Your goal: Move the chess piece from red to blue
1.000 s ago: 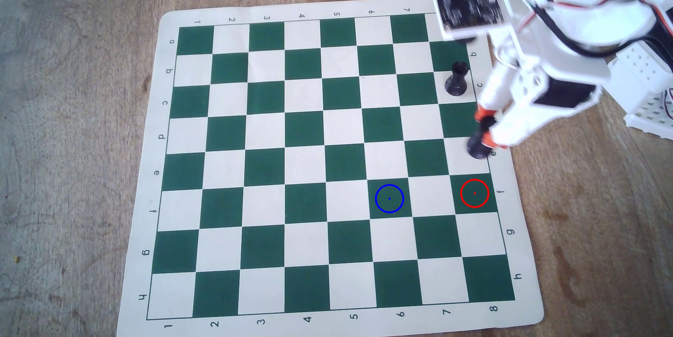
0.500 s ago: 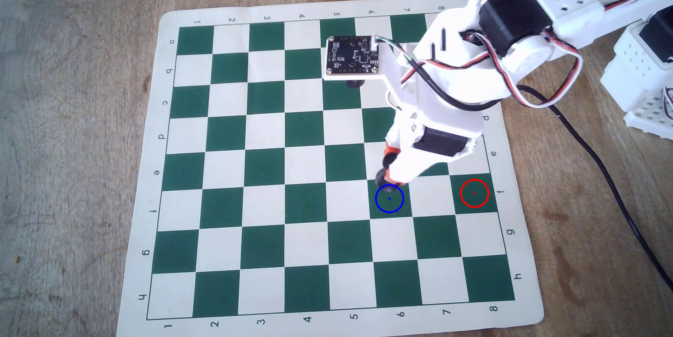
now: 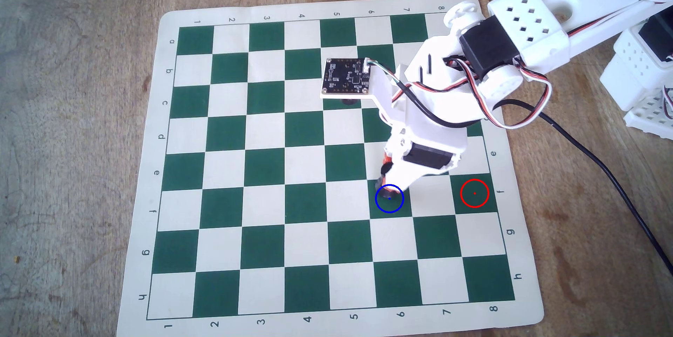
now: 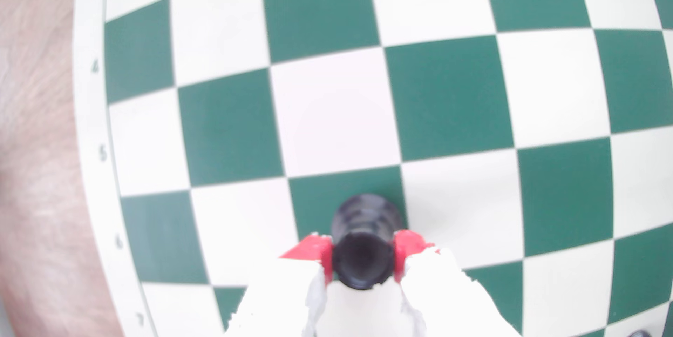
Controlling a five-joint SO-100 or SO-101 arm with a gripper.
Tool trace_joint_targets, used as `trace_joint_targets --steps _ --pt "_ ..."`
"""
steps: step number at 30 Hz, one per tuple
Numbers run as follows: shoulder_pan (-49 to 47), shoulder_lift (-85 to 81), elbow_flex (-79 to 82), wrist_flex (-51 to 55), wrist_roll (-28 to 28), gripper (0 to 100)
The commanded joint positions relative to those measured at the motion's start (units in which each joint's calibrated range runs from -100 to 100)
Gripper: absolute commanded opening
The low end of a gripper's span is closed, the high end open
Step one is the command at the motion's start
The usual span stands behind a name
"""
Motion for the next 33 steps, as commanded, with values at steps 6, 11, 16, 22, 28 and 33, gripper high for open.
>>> trace_joint_targets --steps 6,11,16,22,28,33 --pt "-1.92 -3.25 -1.64 -0.78 -0.24 0" --pt "-1.06 -3.16 -1.64 -0.78 -0.10 0" --pt "-0.98 -3.16 -1.55 -0.78 -0.10 0" --pt "-0.90 -3.25 -1.00 -0.94 -0.29 6" --pt "-0.90 -3.59 -0.28 -0.61 -0.20 27" --pt "-0.75 -5.20 0.90 -0.37 0.10 31"
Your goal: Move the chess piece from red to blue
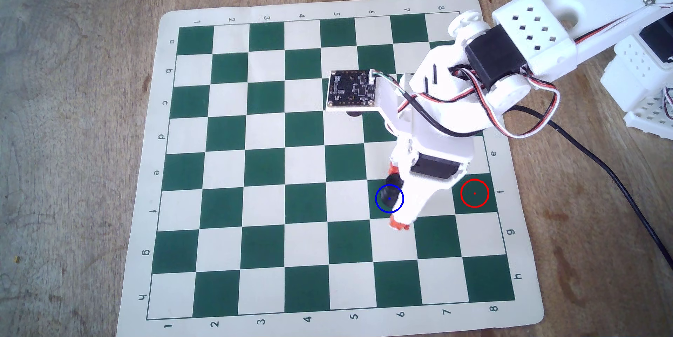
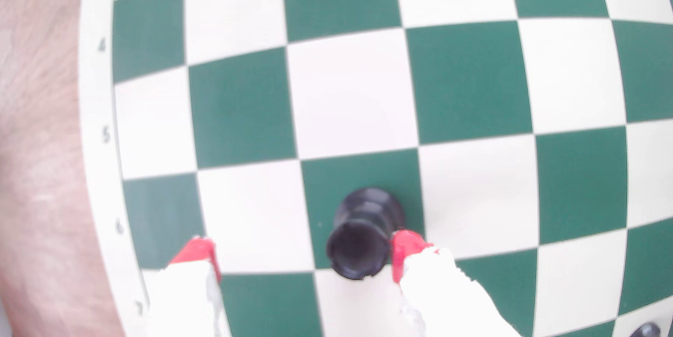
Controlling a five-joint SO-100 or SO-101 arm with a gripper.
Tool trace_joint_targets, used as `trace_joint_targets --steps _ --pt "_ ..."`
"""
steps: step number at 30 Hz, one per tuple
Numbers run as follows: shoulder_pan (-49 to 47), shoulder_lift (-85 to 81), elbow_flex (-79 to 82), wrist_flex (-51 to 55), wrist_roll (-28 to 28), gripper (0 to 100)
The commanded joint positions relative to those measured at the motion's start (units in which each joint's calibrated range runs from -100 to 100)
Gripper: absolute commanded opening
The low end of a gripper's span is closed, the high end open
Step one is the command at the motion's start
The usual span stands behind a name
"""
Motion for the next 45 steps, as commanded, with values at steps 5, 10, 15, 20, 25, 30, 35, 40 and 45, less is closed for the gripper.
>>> trace_joint_targets --steps 5,10,15,20,25,30,35,40,45 --pt "1.22 -8.43 1.09 -0.04 0.39 33" --pt "2.39 -12.16 2.63 0.86 0.59 33" --pt "3.57 -20.99 -4.81 9.62 1.42 32" --pt "1.06 -36.27 3.63 17.16 3.86 0" --pt "2.16 -57.49 26.11 6.51 3.52 0" --pt "4.27 -76.85 44.51 -6.84 2.10 0" --pt "5.99 -83.47 52.22 -21.50 3.52 0" --pt "6.77 -91.11 83.14 -59.58 11.38 0" --pt "8.65 -93.15 86.04 -86.53 13.04 0"
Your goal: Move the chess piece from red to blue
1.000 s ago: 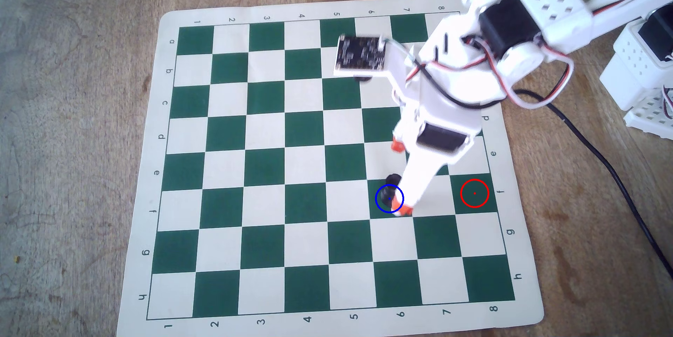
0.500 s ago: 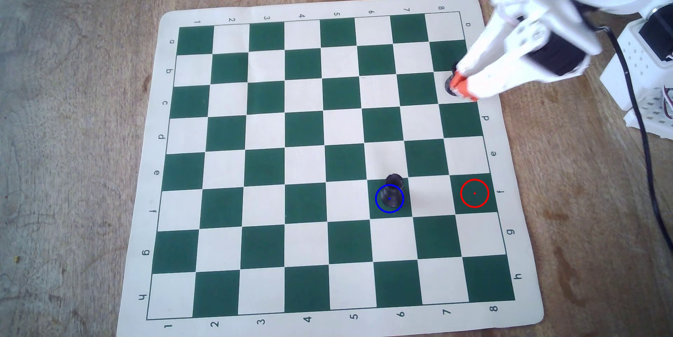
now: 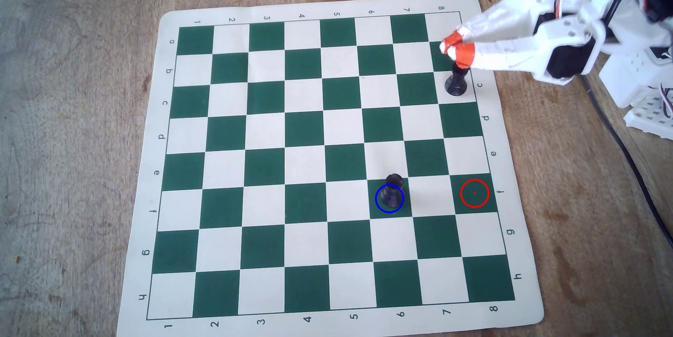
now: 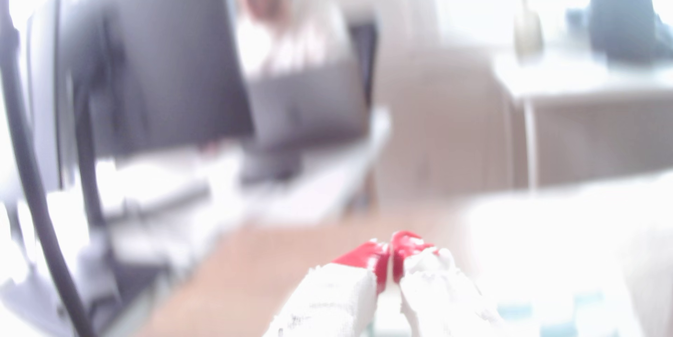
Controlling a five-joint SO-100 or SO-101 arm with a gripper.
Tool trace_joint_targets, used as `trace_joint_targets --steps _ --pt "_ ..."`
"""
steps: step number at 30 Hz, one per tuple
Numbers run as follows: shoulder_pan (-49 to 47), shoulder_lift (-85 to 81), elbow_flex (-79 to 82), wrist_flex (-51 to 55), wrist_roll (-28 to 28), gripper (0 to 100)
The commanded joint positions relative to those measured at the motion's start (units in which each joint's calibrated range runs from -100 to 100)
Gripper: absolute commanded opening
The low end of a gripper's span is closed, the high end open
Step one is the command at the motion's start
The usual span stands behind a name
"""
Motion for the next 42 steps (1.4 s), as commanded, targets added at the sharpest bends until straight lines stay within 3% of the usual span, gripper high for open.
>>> trace_joint_targets --steps 1,10,23,30,32,42 --pt "1.88 -3.08 1.36 -36.63 4.44 0" --pt "-1.72 -13.52 1.36 -68.98 8.60 0" --pt "4.38 -13.52 1.36 -87.32 8.99 0" --pt "10.01 -13.52 1.36 -87.40 9.08 0" --pt "10.01 -13.52 1.36 -87.40 13.58 0" --pt "10.01 -13.52 1.36 -87.40 13.58 0"
